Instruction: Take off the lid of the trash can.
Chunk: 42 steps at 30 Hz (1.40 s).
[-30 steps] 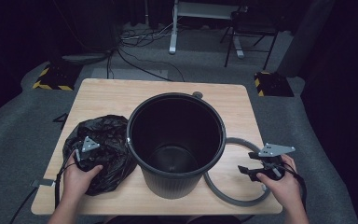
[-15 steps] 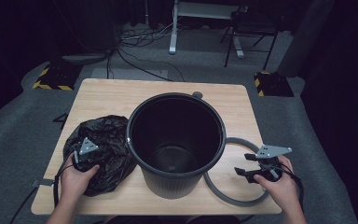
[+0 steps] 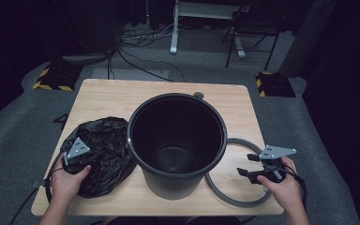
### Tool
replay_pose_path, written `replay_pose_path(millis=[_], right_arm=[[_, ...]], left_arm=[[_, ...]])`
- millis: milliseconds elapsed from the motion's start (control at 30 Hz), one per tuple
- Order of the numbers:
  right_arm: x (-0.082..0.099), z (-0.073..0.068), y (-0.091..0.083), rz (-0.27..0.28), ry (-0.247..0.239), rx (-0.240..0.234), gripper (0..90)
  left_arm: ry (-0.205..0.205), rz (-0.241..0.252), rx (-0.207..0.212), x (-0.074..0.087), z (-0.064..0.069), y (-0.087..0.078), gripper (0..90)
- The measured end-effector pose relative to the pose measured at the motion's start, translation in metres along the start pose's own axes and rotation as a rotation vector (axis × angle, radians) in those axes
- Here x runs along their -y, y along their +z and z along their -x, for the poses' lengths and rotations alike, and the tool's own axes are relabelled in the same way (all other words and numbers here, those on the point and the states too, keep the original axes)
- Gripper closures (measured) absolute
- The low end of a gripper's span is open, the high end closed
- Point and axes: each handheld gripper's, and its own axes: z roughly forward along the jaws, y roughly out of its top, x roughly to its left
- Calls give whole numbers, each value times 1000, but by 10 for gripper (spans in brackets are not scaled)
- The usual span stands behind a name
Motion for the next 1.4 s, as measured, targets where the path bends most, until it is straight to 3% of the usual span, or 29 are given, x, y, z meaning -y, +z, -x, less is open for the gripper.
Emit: replay_pose_path(millis=[133,267,333,433,533,600,667,800,833,1033,1133,1233,1400], right_arm=[[0,-1,-4,5,1,8,284],[0,0,-9,20,4,12,284],[0,-1,-9,23,6,13,283],[0,-2,-7,18,1,9,283],[0,-3,-3,2,-6,6,280],[0,-3,0,-9,-12,6,279],[1,-3,1,-12,-10,3,279],[1,-3,3,-17,-10,1,279],[1,-4,3,-17,-11,0,279],[1,-5,6,-21,-11,-4,277],[1,-6,9,-31,-19,-6,276],[1,-6,9,-29,-18,-8,274],[1,-7,9,-33,-23,-8,274]], left_arm=[[-16,64,14,-6,-2,-14,867],[-2,72,7,-10,-2,-21,867],[-12,40,0,-8,-2,-17,849],[-21,-14,-50,-3,-3,-3,590],[-58,-39,-46,-1,-3,2,447],[-95,-10,-16,-2,-5,1,400],[-193,17,31,-4,-5,-2,386],[-168,148,11,-9,1,-5,297],[-168,160,18,-12,3,-5,275],[-131,114,65,-22,21,9,233],[-96,43,71,-21,29,20,259],[-66,-34,43,-16,31,31,271],[-72,-134,46,-11,30,40,302]])
